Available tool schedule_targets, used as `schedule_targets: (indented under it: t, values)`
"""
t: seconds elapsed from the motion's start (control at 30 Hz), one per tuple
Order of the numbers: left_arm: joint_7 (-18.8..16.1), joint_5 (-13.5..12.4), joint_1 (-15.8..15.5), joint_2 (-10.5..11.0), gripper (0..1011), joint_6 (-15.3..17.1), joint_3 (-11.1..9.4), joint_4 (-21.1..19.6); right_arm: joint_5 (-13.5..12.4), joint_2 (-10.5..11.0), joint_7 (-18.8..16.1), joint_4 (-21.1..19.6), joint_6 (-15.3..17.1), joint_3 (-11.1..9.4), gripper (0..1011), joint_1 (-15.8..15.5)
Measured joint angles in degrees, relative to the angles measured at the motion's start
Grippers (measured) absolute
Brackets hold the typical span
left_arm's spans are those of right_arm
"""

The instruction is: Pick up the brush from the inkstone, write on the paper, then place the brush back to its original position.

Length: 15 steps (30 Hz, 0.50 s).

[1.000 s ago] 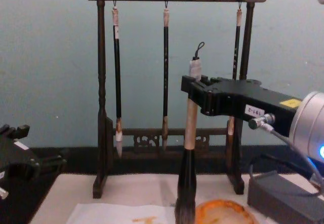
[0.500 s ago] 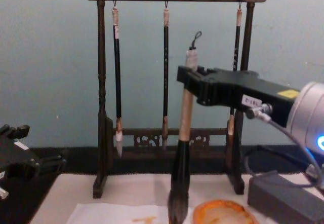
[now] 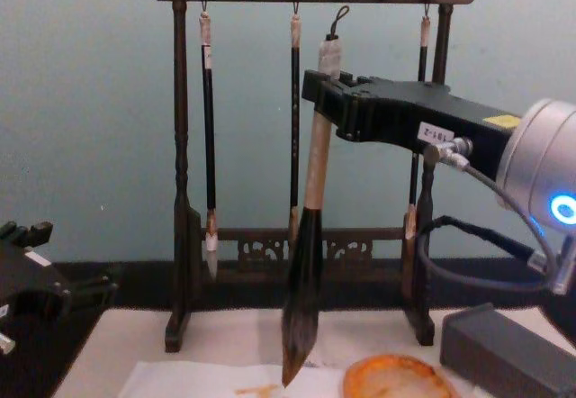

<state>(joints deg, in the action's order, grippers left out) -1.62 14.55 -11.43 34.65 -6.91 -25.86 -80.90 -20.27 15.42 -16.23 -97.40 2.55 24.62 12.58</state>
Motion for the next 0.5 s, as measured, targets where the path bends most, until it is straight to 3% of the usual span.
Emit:
schedule_targets:
  t: [0.5]
  values:
    - [0.0, 0.0, 0.0, 0.0, 1010, 0.0, 0.0, 0.0, 0.0, 0.0, 0.0, 0.0, 0.1, 0.1, 174, 0.0]
